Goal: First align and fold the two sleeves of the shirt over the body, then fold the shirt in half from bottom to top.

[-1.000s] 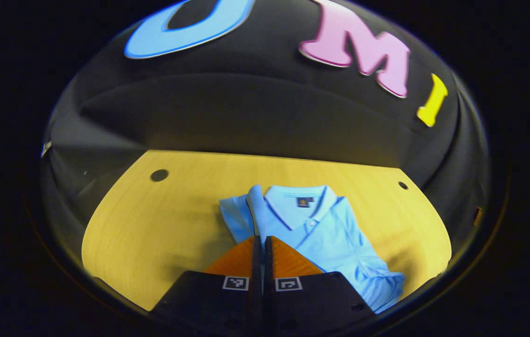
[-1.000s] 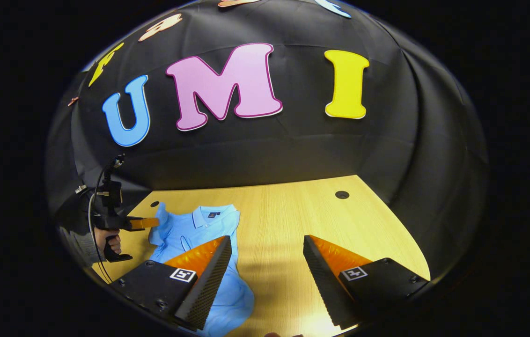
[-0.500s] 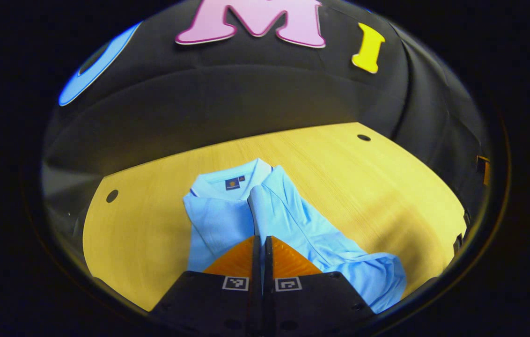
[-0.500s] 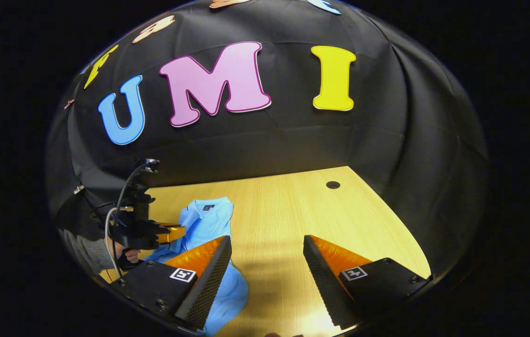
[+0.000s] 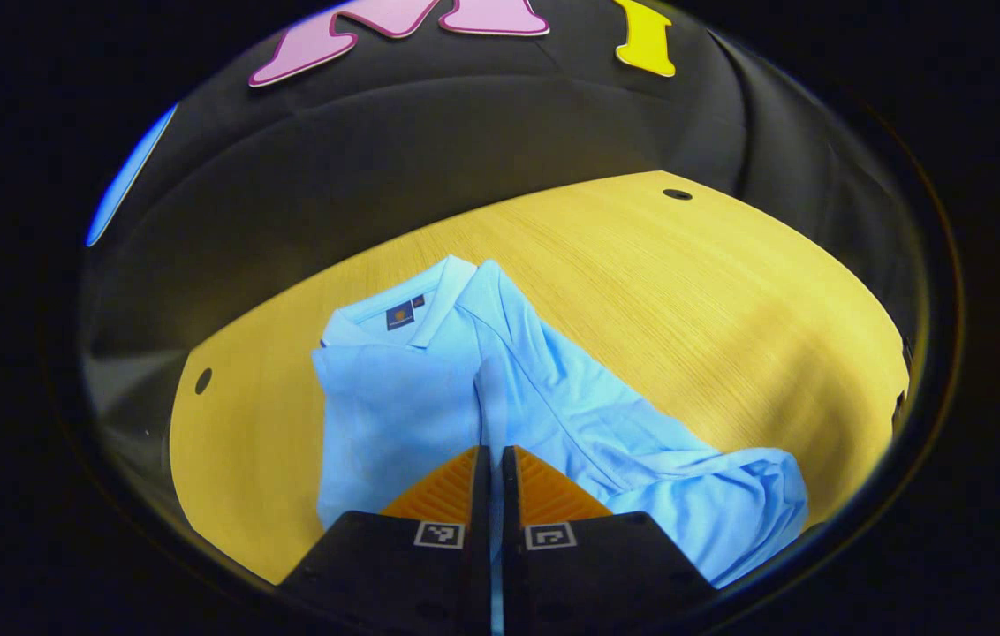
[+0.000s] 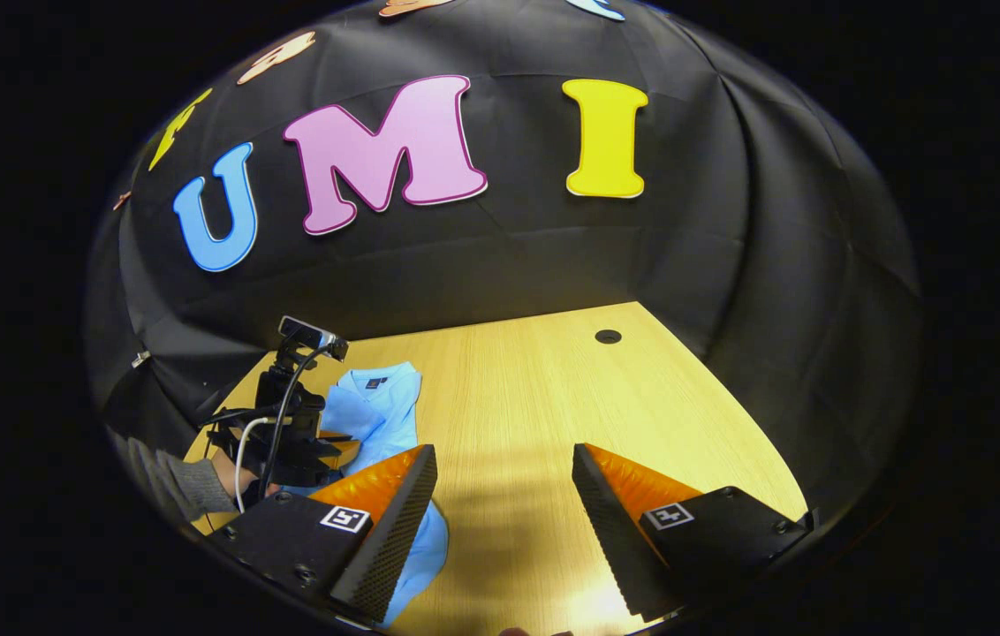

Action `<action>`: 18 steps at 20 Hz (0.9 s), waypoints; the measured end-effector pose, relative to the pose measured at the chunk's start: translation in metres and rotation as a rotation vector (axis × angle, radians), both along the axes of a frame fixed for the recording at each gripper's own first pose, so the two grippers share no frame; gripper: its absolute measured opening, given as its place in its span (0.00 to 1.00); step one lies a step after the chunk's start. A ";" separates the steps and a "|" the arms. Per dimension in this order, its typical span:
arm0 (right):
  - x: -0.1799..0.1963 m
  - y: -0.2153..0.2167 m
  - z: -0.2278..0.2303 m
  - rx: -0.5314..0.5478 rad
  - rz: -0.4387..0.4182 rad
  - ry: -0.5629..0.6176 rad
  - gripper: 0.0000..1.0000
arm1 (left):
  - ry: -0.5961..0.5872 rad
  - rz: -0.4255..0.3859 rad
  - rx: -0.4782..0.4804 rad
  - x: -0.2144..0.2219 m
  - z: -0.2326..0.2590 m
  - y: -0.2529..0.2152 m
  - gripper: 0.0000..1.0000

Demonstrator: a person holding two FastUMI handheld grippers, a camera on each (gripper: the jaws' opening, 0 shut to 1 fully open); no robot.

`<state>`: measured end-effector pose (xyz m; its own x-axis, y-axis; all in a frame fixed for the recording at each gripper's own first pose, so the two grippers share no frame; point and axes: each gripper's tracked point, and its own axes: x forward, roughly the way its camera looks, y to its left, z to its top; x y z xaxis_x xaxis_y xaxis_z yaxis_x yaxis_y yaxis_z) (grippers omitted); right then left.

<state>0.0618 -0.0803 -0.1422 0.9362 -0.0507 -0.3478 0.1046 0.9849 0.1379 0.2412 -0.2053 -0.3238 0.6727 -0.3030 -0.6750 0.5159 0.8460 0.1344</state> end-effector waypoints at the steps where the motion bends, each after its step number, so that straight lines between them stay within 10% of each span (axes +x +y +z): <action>1: -0.001 0.000 -0.001 0.001 -0.002 0.002 0.96 | 0.012 -0.005 -0.005 0.000 -0.002 -0.001 0.14; 12: -0.013 0.021 -0.014 0.011 0.023 0.027 0.96 | -0.006 0.008 -0.059 -0.010 0.012 0.006 0.83; 18: -0.044 0.054 -0.041 0.014 0.078 0.111 0.98 | -0.089 0.040 -0.158 -0.065 0.068 0.056 0.88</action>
